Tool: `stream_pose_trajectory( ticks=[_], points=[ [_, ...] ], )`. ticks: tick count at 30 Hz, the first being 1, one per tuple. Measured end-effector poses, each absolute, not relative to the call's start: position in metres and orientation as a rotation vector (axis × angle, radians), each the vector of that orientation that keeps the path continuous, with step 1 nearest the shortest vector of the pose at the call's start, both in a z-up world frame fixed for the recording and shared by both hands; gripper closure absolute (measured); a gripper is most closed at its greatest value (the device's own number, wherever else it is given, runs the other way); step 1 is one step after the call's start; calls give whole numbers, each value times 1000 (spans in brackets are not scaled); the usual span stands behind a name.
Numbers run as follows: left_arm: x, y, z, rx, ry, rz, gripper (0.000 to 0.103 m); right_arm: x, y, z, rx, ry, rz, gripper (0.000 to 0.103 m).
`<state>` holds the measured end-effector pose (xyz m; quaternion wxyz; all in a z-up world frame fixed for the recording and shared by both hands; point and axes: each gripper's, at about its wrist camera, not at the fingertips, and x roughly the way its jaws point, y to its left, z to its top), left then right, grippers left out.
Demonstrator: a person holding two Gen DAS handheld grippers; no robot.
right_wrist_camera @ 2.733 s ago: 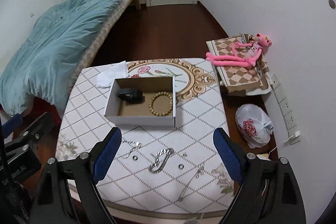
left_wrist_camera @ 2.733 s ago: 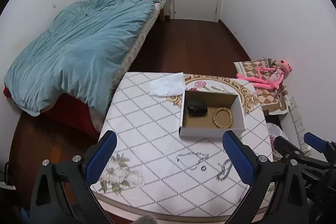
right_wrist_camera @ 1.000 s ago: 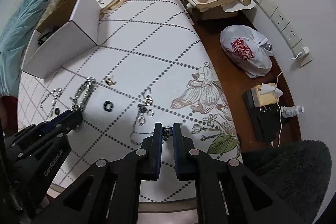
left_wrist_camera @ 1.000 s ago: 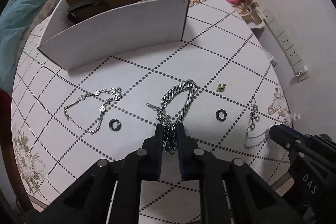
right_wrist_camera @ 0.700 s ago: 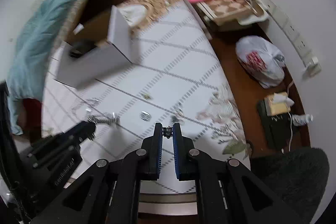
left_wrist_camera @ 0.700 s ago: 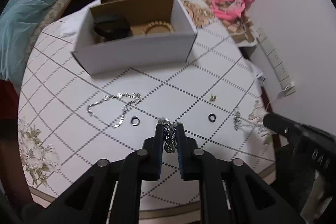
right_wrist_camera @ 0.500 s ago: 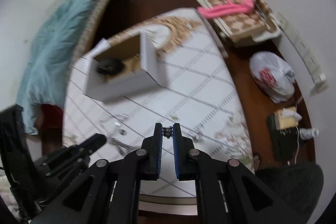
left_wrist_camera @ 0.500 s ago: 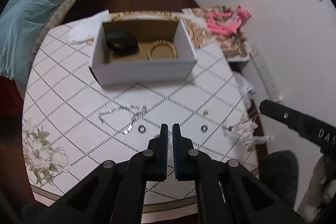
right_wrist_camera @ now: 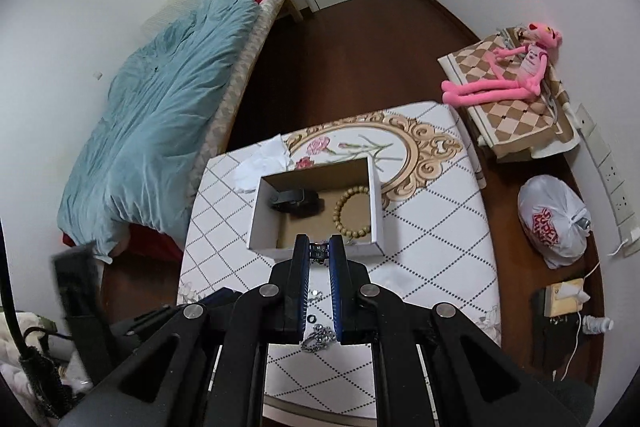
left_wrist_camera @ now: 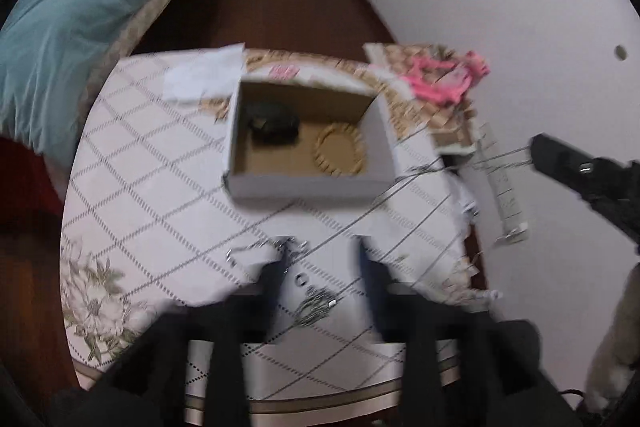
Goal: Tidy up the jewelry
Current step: 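Lift and carry the chain with the left gripper while the right gripper carries the necklace to the box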
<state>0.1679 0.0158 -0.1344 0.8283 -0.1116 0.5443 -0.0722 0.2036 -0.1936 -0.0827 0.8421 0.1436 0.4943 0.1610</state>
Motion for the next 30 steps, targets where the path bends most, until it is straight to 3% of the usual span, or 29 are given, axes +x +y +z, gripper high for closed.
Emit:
stream_pose_trajectory(
  ticks=[1, 11, 18, 20, 21, 22, 30],
  points=[
    [165, 15, -144, -221, 1161, -141, 36, 201, -192, -89, 301, 1059, 341, 93],
    [144, -20, -230, -103, 1314, -135, 36, 161, -203, -195, 285, 1249, 260, 93],
    [141, -38, -253, -20, 1340, -135, 38, 137, -207, -252, 199, 1322, 177, 93],
    [139, -46, -253, 38, 1307, -139, 44, 134, -210, -260, 195, 1331, 162, 93],
    [138, -49, -252, 66, 1292, -135, 62, 134, -211, -262, 196, 1335, 158, 93],
    [138, -50, -250, 82, 1279, -141, 90, 134, -213, -265, 199, 1340, 153, 93],
    [137, -27, -220, -95, 1238, -205, 95, 144, -222, -249, 265, 1325, 163, 93]
  ],
)
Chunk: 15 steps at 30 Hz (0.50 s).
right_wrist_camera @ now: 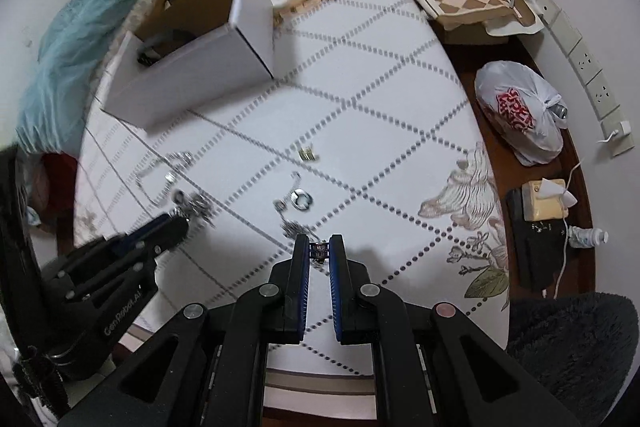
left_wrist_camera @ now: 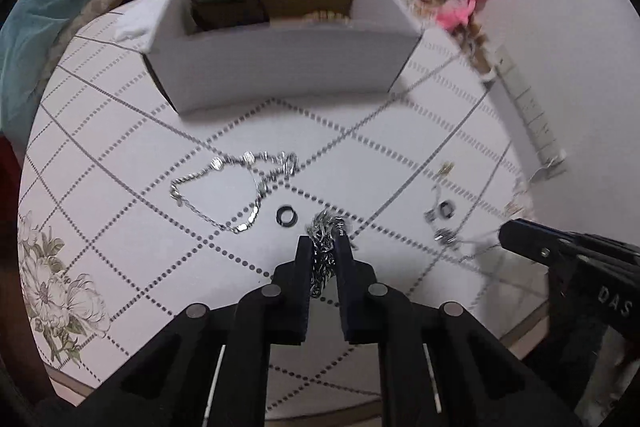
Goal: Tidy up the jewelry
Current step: 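Lift and carry the chain with the left gripper while the right gripper carries the necklace to the box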
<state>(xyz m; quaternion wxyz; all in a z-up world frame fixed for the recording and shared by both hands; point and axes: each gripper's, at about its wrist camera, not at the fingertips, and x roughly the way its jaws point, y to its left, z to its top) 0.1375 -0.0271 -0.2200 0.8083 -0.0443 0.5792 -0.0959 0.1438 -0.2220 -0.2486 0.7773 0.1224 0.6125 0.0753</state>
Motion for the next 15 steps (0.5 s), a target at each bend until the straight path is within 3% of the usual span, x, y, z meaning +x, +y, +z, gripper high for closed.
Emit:
stream_pose_trajectory(
  ticks=[15],
  points=[
    [187, 14, -86, -264, 1029, -282, 95, 211, -208, -95, 315, 1095, 357, 93]
  ],
)
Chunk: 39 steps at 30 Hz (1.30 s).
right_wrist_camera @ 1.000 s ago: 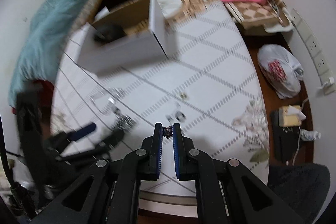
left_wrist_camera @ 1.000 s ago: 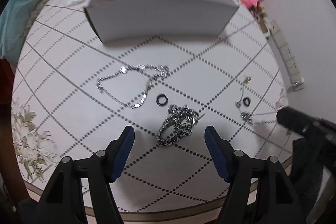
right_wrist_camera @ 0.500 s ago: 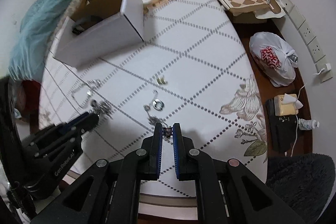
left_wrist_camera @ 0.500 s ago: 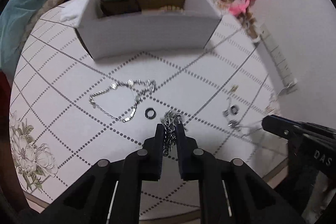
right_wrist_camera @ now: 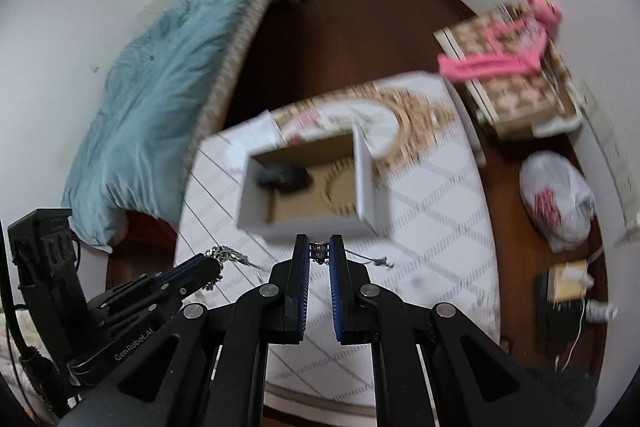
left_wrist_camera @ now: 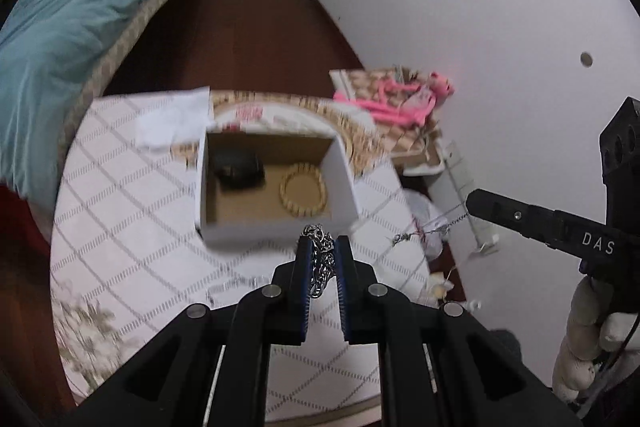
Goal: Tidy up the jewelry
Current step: 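Lift and carry the chain with the left gripper while the right gripper carries the necklace to the box, then open the left gripper inside the box while the right gripper releases the necklace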
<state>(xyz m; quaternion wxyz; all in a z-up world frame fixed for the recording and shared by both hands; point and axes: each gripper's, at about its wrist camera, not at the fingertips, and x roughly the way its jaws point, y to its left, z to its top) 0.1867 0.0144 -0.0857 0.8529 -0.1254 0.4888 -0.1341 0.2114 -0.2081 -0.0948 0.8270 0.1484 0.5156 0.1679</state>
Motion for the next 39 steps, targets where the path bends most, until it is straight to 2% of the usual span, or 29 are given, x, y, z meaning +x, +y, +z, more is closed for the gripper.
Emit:
stream_pose_trajectory(
  ticks=[4, 9, 17, 23, 24, 25, 26, 27, 28, 29, 30, 31, 33, 34, 36, 37, 39],
  points=[
    [219, 22, -73, -254, 1009, -275, 95, 243, -192, -68, 267, 1053, 374, 93],
    [256, 39, -93, -274, 1063, -259, 94, 279, -169, -69, 221, 1072, 381, 93],
    [288, 55, -155, -351, 1226, -218, 94, 329, -129, -133, 157, 1216, 378, 93],
    [300, 58, -166, -345, 1285, -141, 90, 353, -119, -176, 106, 1315, 376, 93],
    [301, 59, -166, -330, 1286, -118, 82, 356, -118, -181, 98, 1332, 378, 92],
    [301, 60, -165, -317, 1281, -95, 62, 359, -118, -188, 101, 1360, 379, 92],
    [301, 62, -163, -308, 1265, -78, 51, 361, -118, -192, 101, 1380, 379, 92],
    [300, 64, -160, -300, 1248, -61, 37, 362, -118, -195, 99, 1396, 374, 87],
    [299, 66, -157, -288, 1230, -43, 36, 362, -119, -198, 83, 1402, 360, 81],
    [298, 68, -154, -272, 1216, -24, 35, 361, -121, -199, 69, 1401, 351, 66],
    [297, 68, -153, -259, 1213, -8, 31, 359, -123, -199, 66, 1396, 344, 51],
    [296, 69, -152, -238, 1210, 17, 20, 357, -124, -199, 56, 1392, 333, 47],
    [293, 69, -151, -198, 1194, 59, 8, 353, -127, -198, 24, 1373, 300, 40],
    [289, 69, -150, -170, 1184, 86, 6, 350, -127, -197, 2, 1360, 279, 37],
    [282, 68, -151, -138, 1163, 123, 2, 344, -128, -197, -41, 1339, 231, 15],
    [279, 68, -152, -124, 1159, 138, 0, 340, -128, -198, -59, 1327, 211, 11],
    [273, 67, -155, -108, 1153, 151, 0, 332, -129, -201, -88, 1321, 174, 9]
  ],
)
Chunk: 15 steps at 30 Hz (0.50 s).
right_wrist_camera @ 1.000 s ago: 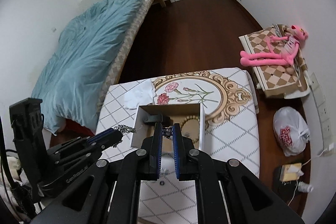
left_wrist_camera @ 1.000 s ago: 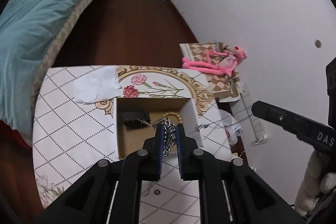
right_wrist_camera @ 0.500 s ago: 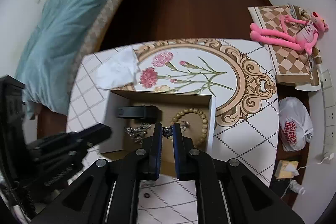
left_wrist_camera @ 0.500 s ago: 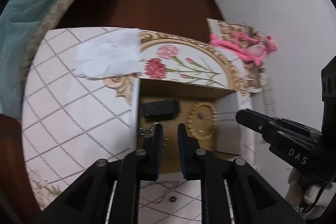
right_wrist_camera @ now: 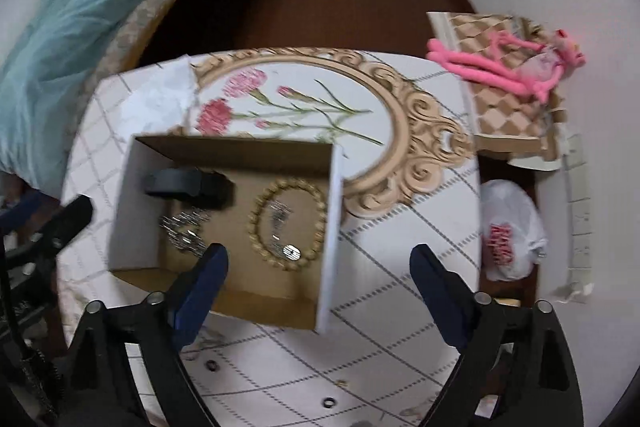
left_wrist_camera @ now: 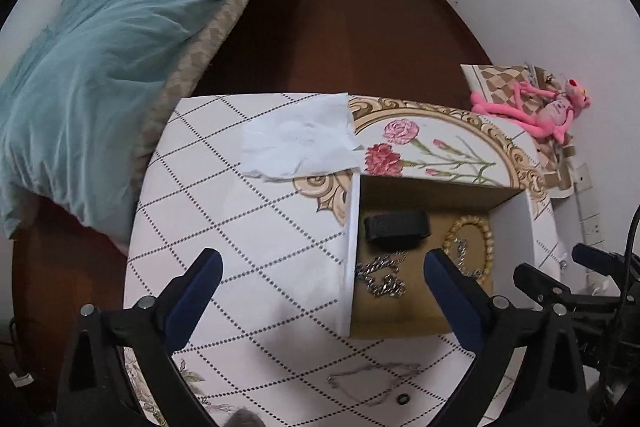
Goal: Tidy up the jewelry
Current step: 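Open the left gripper inside the box while the right gripper releases the necklace, then withdraw both grippers from the box toward the black rings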
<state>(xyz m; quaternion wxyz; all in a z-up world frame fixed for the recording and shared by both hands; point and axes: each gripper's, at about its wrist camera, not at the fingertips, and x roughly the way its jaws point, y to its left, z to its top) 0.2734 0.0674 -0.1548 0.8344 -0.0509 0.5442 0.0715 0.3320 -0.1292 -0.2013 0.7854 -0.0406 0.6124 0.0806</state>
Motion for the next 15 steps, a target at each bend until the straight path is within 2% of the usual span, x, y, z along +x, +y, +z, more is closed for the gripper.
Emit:
stream_pose_trajectory(
  ticks=[8, 15],
  points=[
    [251, 56, -157, -73, 1144, 163, 0, 301, -136, -212, -89, 1296, 115, 5],
    [231, 49, -136, -77, 1097, 165, 0, 279, -145, -190, -67, 1234, 82, 5]
  ],
)
